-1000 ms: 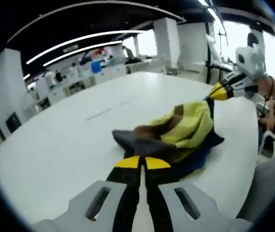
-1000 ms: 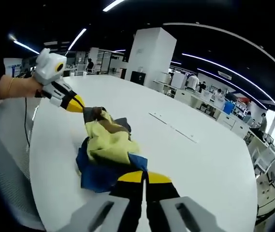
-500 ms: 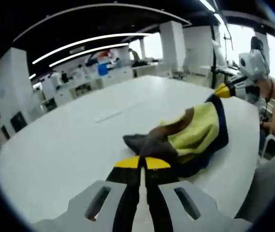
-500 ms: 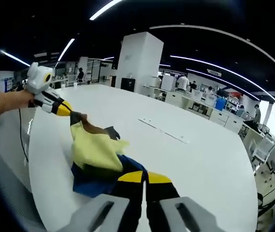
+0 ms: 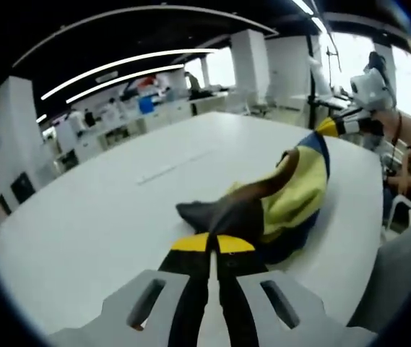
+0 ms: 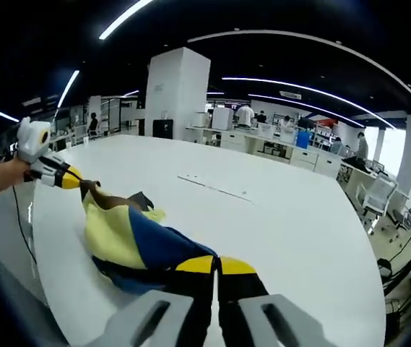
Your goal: Fold the garment on the visible template until the final outline fits inside the template.
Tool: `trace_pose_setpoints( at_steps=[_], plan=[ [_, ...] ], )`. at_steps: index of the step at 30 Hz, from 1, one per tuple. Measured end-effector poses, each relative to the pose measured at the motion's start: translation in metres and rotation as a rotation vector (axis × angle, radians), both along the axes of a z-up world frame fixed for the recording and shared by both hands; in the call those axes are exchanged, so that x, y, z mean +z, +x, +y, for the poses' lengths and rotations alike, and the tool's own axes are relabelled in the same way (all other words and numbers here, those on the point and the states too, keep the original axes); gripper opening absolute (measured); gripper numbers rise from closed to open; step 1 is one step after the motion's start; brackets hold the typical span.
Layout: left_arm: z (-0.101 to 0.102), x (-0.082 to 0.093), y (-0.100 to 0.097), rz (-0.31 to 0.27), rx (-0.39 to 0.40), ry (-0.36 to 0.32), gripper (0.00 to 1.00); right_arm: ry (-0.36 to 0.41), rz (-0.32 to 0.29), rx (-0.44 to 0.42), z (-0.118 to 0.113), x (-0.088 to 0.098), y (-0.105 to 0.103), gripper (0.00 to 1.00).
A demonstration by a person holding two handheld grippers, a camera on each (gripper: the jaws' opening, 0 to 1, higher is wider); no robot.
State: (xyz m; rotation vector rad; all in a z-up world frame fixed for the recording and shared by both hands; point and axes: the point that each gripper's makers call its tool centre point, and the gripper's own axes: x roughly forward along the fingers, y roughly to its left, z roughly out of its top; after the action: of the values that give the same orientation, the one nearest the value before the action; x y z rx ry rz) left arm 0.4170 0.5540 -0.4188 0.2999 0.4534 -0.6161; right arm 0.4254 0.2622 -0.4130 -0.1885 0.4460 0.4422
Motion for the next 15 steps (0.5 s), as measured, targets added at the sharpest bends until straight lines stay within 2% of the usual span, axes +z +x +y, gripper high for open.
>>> trace_pose_setpoints(
  at_steps=[7,15],
  plan=[
    [-0.011,-0.013,0.001,0.026,-0.032,0.0,0.0,0.04,0.058,-0.053,-0.012,-0.02,-0.006,0.0],
    [-0.019,-0.029,0.005,0.056,-0.055,0.005,0.0,0.147,0.124,-0.128,-0.02,-0.043,-0.008,0.0]
  ],
)
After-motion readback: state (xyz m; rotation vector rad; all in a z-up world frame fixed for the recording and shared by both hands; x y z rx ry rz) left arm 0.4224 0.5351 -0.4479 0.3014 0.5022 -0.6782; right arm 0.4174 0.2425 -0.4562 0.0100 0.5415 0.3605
